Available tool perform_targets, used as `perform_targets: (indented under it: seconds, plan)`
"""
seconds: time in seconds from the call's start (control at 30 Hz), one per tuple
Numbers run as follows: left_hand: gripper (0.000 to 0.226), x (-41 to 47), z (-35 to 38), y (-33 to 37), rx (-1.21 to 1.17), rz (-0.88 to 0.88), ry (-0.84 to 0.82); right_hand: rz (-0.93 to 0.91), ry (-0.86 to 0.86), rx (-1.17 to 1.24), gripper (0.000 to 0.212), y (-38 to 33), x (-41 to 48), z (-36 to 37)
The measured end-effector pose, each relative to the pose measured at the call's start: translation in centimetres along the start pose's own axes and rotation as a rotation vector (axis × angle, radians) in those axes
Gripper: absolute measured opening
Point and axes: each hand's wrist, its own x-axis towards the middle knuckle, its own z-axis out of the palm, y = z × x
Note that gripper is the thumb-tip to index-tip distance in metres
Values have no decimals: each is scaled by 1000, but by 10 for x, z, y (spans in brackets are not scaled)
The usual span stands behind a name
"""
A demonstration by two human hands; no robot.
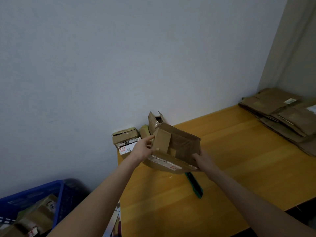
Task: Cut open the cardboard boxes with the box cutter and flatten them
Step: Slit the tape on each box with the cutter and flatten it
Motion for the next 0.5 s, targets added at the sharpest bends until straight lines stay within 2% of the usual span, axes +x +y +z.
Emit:
perform_targets:
  seconds: [0.1,0.17,0.23,0.33,0.43,0.5]
  plan:
    - [88,2,-1,-3,58,-51,-162,-121,90,-116,18,1,-2,3]
    - [89,2,0,-1,38,-126,-201,-183,89,-198,15,0,-5,8]
    - [91,3,5,-4,44,-188,-167,-238,79,-246,13,-1,-7,16]
    - [107,7,16,-20,98,-252,-5,-299,78,-263,14,-3,-11,25]
    - [90,5,18,-30,285,-238,96,-294,57,-238,15,-3,-12,27]
    - [72,2,17,-31,265,-150,76,-242,68,-173,14,-3,-10,23]
